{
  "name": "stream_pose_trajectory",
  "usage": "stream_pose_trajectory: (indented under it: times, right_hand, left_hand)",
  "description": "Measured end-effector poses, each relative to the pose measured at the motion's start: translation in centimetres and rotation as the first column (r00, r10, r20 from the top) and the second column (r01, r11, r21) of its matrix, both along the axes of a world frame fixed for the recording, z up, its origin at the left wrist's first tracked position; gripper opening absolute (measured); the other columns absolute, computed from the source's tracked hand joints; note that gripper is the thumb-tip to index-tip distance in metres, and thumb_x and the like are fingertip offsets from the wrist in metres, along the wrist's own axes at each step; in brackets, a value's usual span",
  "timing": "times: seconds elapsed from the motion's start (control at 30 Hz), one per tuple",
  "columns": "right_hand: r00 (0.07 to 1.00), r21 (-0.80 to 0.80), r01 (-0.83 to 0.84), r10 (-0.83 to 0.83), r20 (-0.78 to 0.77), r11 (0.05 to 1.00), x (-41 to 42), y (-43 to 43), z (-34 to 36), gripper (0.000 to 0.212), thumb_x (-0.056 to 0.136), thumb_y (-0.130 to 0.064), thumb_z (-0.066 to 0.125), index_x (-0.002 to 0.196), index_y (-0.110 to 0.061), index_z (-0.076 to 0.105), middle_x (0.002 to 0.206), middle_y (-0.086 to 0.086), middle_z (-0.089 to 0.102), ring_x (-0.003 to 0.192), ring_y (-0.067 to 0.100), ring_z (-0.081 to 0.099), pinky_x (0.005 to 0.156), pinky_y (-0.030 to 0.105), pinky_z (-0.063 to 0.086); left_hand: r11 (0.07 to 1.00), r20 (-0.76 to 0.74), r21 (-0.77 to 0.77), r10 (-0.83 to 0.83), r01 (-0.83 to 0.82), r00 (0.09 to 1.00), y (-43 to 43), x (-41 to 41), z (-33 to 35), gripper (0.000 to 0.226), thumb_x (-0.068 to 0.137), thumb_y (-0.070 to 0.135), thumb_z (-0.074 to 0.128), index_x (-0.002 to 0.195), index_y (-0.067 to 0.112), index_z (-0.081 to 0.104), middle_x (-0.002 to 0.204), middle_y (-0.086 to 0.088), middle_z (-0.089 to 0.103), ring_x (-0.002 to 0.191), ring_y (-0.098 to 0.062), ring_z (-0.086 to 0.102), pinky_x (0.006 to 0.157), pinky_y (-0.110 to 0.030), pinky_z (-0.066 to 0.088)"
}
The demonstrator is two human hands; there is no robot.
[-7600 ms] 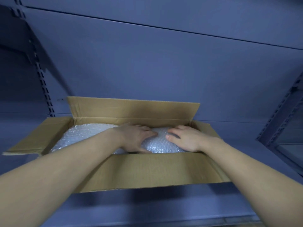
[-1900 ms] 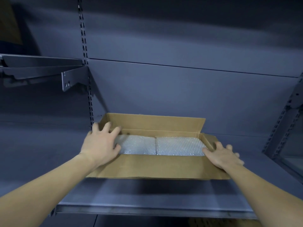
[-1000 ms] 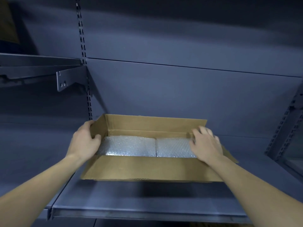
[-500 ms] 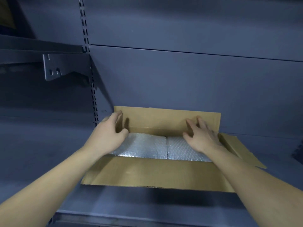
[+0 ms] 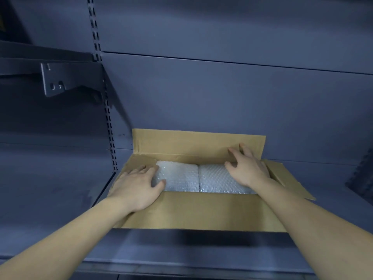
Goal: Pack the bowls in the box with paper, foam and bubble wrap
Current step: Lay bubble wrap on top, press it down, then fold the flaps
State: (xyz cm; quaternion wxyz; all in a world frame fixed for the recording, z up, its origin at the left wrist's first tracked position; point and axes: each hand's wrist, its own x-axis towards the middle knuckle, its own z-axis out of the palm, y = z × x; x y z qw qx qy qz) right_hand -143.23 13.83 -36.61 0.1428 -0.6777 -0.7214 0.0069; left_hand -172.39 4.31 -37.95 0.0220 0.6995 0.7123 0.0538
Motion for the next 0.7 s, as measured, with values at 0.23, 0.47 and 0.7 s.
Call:
stream_pose_trajectory:
  times: [0.23,0.47,0.7]
  right_hand:
    - [0.964,-0.058,0.266,-0.264,0.040,0.962,5.9,-4.0,0.6,0.049,0.097,-0.052,0.035,0.138,-0.027,0.045,0.140,0.008,0.045,0.130,0.030,0.039,0.102,0.045,0.036]
    - [0.867,-0.323,0.408,-0.473,-0.155,0.854,8.9,-6.5,-0.5,0.071,0.090,-0.061,0.036,0.151,-0.026,0.024,0.148,0.014,0.038,0.133,0.039,0.039,0.105,0.047,0.038]
    - [0.876,-0.069,0.442,-0.446,-0.181,0.895,8.7,-7.3,-0.8,0.065,0.088,-0.055,0.054,0.142,-0.022,0.038,0.140,0.011,0.040,0.128,0.039,0.039,0.100,0.046,0.038]
  left_hand:
    - [1.000,0.009,-0.005,-0.006,0.006,1.000,-0.8,0.3,0.5,0.064,0.099,0.059,0.015,0.157,0.032,0.013,0.163,0.006,0.020,0.150,-0.015,0.016,0.119,-0.036,0.016]
    - [1.000,-0.017,0.003,-0.019,0.019,1.000,-1.0,0.1,0.1,0.062,0.098,0.060,0.008,0.156,0.040,0.001,0.165,0.009,0.009,0.151,-0.013,0.007,0.122,-0.036,0.008]
    - [1.000,-0.022,0.001,-0.020,0.020,1.000,-0.7,0.1,-0.1,0.060,0.098,0.058,0.008,0.156,0.040,0.006,0.165,0.011,0.006,0.152,-0.011,0.002,0.122,-0.036,0.005]
